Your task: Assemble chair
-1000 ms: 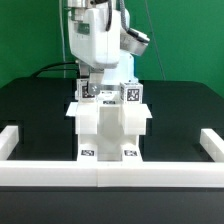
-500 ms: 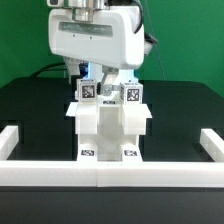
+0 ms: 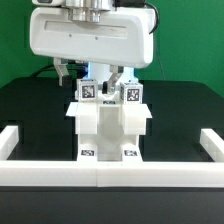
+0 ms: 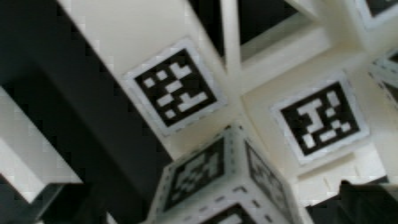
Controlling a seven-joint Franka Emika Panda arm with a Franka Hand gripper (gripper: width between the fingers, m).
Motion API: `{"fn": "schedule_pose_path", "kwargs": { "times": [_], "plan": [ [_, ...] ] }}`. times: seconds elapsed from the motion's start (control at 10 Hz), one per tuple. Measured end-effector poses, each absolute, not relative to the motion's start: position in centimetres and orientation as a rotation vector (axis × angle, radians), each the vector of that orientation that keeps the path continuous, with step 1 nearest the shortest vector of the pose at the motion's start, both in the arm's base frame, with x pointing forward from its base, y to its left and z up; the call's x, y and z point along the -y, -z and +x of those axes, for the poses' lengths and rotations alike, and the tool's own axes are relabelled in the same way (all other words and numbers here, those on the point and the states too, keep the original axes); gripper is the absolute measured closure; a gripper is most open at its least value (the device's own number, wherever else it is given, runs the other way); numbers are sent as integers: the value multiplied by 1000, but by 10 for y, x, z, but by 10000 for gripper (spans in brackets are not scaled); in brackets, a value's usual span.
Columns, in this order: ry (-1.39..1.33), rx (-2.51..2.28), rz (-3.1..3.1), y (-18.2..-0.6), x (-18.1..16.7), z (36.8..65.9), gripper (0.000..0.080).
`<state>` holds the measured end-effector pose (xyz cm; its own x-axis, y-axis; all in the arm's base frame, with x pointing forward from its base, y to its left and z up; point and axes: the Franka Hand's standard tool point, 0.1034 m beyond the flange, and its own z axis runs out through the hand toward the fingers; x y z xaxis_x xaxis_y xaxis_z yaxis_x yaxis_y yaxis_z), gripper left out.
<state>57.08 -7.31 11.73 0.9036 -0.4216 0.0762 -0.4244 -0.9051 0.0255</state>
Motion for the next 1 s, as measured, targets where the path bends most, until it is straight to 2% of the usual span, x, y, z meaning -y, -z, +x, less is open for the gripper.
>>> {"fn": "schedule_pose_path", "kwargs": {
  "times": [0.8,1.0],
  "plan": [
    [-89,29,3084,-117,76,570,150],
    [-90,37,3084,-117,76,570,415]
  ]
}}
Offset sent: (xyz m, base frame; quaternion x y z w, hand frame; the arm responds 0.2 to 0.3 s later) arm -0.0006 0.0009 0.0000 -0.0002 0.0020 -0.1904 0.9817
